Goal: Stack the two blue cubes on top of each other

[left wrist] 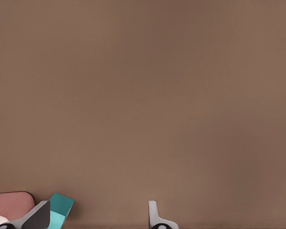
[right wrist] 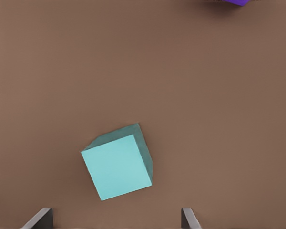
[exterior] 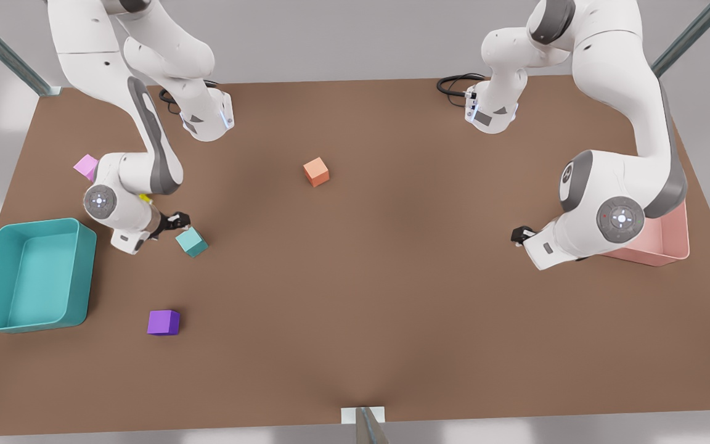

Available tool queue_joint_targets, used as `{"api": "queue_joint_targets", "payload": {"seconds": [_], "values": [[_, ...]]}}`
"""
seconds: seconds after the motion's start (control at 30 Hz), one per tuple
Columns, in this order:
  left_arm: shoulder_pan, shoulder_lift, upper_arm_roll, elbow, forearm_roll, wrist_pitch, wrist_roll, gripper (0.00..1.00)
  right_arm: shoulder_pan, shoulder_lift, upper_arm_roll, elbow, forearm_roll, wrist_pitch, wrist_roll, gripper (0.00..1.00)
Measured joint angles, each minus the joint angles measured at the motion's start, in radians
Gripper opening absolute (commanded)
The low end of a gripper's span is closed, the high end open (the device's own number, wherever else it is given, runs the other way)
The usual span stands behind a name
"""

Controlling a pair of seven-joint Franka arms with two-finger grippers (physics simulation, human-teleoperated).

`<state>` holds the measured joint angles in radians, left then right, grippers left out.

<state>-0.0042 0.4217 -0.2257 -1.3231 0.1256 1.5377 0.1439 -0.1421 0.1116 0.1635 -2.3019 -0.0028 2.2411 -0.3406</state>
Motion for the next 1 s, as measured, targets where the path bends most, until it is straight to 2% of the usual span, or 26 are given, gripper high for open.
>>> {"api": "queue_joint_targets", "payload": {"seconds": [0.17, 0.47, 1.0], "values": [[0.003, 0.004, 0.000, -0.001, 0.000, 0.002, 0.013, 1.00, 0.075, 0.073, 0.040, 0.022, 0.062, 0.041, -0.083, 1.00], [0.004, 0.007, 0.000, -0.006, 0.000, 0.003, 0.028, 1.00, 0.058, 0.071, -0.037, 0.022, 0.085, 0.082, -0.249, 1.00], [0.006, 0.012, 0.000, -0.011, 0.001, 0.007, 0.043, 1.00, 0.056, 0.083, -0.079, -0.013, 0.086, 0.120, -0.426, 1.00]]}}
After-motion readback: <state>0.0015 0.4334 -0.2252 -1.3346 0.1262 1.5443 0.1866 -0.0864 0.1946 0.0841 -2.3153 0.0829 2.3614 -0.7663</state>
